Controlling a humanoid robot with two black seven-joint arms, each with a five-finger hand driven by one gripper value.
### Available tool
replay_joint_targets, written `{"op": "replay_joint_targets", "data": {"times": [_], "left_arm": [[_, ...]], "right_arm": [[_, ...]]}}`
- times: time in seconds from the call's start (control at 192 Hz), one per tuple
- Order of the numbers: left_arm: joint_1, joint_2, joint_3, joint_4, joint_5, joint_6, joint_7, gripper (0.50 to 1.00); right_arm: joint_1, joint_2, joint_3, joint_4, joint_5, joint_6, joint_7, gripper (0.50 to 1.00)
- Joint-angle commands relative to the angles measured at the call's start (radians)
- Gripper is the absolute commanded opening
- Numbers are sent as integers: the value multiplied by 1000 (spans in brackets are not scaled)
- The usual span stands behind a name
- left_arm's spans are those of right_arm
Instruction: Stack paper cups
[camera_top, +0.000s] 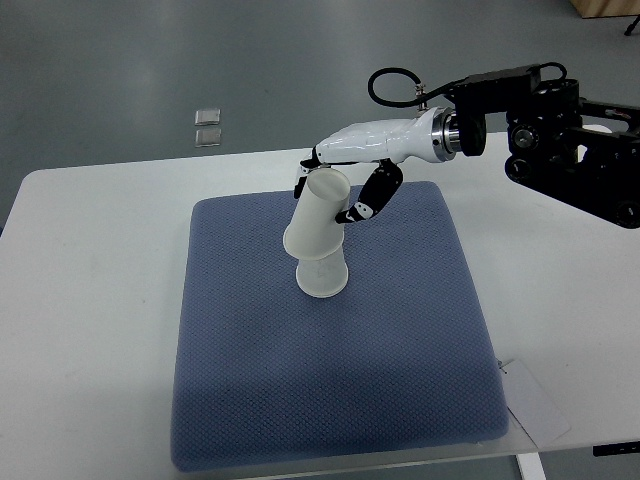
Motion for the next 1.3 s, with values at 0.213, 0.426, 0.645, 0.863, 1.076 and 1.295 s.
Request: {"op": "replay_joint_targets", "data": {"times": [0.213,0.426,0.645,0.863,1.076,1.295], "left_arm": [[0,0,0,0,0,0,0,1000],[0,0,0,0,0,0,0,1000],[0,0,0,0,0,0,0,1000],[0,0,0,0,0,0,0,1000],[0,0,0,0,0,0,0,1000],[0,0,0,0,0,0,0,1000]], "right_arm": [[1,0,-26,-10,0,0,-18,893],[3,0,-25,-10,2,0,-18,895],[1,-22,-5,-14,21,-9,-18,895],[-59,-52,126,-85,198,-39,-24,893],[-148,-66,202,-249,566,-188,-84,893],[-252,-54,202,-356,940,-377,-86,893]]}}
